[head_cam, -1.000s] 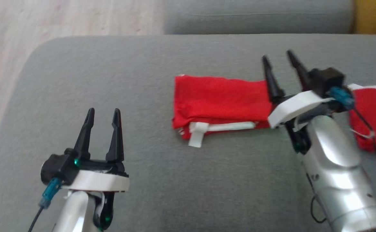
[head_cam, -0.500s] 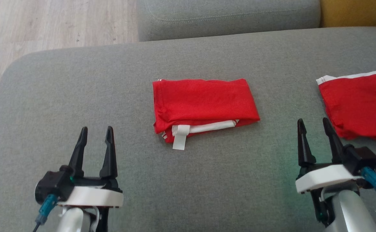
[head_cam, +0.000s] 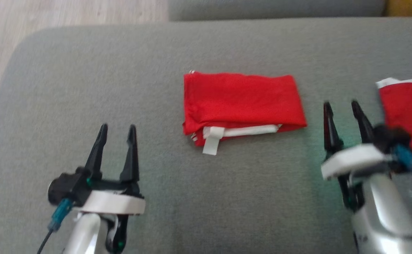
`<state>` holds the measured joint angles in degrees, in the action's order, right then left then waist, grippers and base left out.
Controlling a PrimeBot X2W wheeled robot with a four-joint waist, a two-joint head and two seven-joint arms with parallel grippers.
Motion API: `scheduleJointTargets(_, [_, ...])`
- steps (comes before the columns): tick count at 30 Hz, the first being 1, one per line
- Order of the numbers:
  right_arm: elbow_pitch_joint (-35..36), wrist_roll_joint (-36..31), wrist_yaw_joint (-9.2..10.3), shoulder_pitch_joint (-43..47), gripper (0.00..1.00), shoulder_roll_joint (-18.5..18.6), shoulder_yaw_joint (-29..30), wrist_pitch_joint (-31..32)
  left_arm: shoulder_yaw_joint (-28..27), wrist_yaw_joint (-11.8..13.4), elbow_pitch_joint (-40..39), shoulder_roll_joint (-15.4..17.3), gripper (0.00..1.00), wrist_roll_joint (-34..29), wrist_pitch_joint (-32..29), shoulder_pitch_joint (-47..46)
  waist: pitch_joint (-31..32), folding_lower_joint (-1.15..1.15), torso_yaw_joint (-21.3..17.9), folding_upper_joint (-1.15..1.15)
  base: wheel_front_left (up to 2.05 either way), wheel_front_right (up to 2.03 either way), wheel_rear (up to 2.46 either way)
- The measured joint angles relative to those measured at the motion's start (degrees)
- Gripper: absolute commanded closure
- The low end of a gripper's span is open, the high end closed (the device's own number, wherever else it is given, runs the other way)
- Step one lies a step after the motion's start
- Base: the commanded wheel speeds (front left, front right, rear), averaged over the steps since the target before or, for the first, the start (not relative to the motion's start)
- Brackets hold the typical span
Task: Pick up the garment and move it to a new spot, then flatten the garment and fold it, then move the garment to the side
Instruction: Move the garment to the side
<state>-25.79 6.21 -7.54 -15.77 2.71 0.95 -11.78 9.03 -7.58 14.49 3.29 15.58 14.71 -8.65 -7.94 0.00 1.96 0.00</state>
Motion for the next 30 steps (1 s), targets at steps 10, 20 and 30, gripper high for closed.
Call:
scheduleJointTargets(10, [-19.31,6.5,0.0,-15.62,0.0,0.13,1.24,10.78,2.66,0.0,0.57,-0.24,0.0,1.08,0.0,-4.92,-5.85,0.01,5.42,0.0,0.0,0.0,0.0])
scheduleJointTargets(20, [-32.42,3.48,0.0,-23.92,1.0,1.47,0.1,12.14,3.52,0.0,1.48,-0.32,0.0,1.59,0.0,-5.37,-6.77,0.0,8.12,0.0,0.0,0.0,0.0])
scheduleJointTargets(30, [-35.62,-2.8,0.0,-23.43,1.0,1.0,-3.54,1.46,3.35,0.0,1.53,-0.1,0.0,0.56,0.0,-5.2,-3.62,0.0,3.98,0.0,0.0,0.0,0.0])
